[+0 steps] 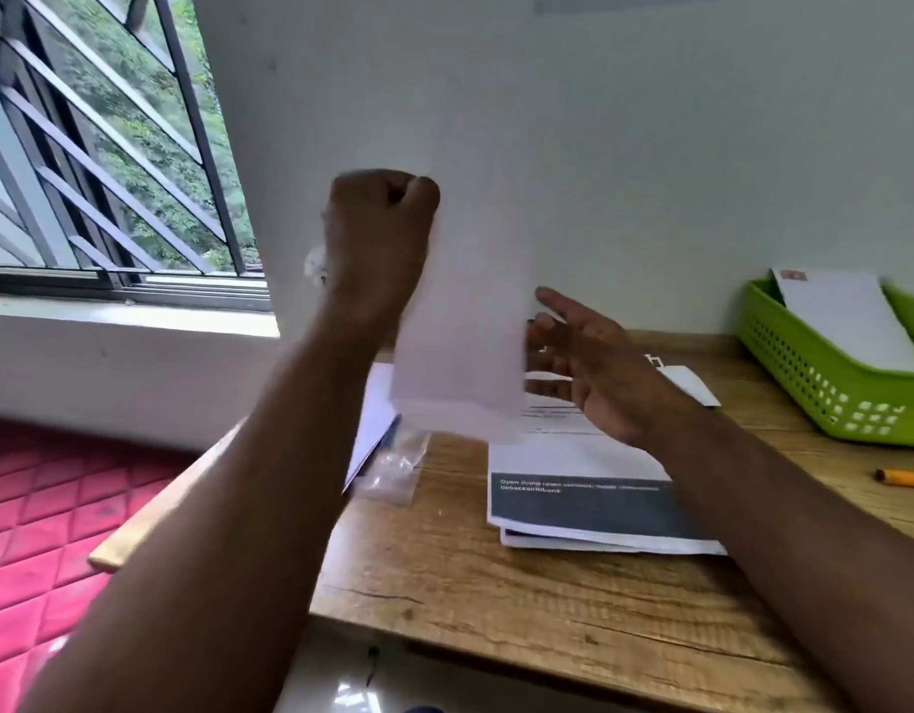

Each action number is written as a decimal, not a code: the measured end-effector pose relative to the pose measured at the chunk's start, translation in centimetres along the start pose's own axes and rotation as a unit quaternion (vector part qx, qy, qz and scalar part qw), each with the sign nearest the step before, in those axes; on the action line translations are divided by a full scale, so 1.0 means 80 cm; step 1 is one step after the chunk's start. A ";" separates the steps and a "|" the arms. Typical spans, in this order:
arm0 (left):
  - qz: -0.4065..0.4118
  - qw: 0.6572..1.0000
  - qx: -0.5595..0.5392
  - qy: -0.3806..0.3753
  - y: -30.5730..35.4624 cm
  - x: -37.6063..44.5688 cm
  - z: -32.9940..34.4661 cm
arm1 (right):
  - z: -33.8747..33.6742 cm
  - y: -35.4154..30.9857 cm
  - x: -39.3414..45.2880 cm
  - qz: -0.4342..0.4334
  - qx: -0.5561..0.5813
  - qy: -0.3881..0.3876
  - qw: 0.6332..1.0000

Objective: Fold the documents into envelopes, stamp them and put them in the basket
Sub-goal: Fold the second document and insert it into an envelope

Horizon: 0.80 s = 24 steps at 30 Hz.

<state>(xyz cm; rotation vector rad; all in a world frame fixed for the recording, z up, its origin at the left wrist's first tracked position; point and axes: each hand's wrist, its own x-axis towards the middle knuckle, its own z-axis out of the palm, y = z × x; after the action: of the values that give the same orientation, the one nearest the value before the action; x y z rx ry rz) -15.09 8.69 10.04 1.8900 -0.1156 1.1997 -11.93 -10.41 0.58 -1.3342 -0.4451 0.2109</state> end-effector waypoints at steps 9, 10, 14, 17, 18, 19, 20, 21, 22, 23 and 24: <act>-0.371 0.813 -0.401 -0.200 -0.079 -0.064 0.152 | -0.059 -0.001 0.016 -0.082 -0.013 0.168 0.982; -0.380 0.817 -0.392 -0.185 -0.088 -0.071 0.159 | -0.065 0.004 0.017 -0.067 -0.036 0.132 0.988; -0.374 0.837 -0.373 -0.144 -0.113 -0.074 0.167 | -0.084 0.009 0.018 0.023 -0.115 -0.045 0.992; -0.377 0.821 -0.414 -0.112 -0.113 -0.072 0.164 | -0.082 0.017 0.022 0.009 -0.076 -0.006 0.997; -0.386 0.806 -0.438 -0.100 -0.109 -0.073 0.163 | -0.080 0.020 0.023 0.001 -0.059 0.029 0.998; -0.396 0.787 -0.463 -0.092 -0.108 -0.074 0.162 | -0.078 0.023 0.024 -0.011 -0.055 0.059 0.997; -0.407 0.772 -0.480 -0.089 -0.106 -0.076 0.161 | -0.076 0.025 0.024 -0.027 -0.064 0.082 0.994; -0.417 0.762 -0.488 -0.088 -0.105 -0.078 0.161 | -0.074 0.026 0.024 -0.038 -0.072 0.099 0.992; -0.425 0.758 -0.487 -0.087 -0.103 -0.080 0.161 | -0.072 0.027 0.024 -0.043 -0.068 0.112 0.990; -0.430 0.757 -0.485 -0.082 -0.103 -0.081 0.161 | -0.072 0.027 0.025 -0.042 -0.049 0.123 0.990; -0.432 0.759 -0.481 -0.075 -0.102 -0.080 0.161 | -0.071 0.028 0.025 -0.037 -0.026 0.129 0.991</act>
<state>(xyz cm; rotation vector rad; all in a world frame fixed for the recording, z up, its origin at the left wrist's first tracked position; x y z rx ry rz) -5.60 2.40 -1.98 0.8762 0.0590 0.2040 -7.44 -14.14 -2.11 -1.3722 -0.2827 -0.0349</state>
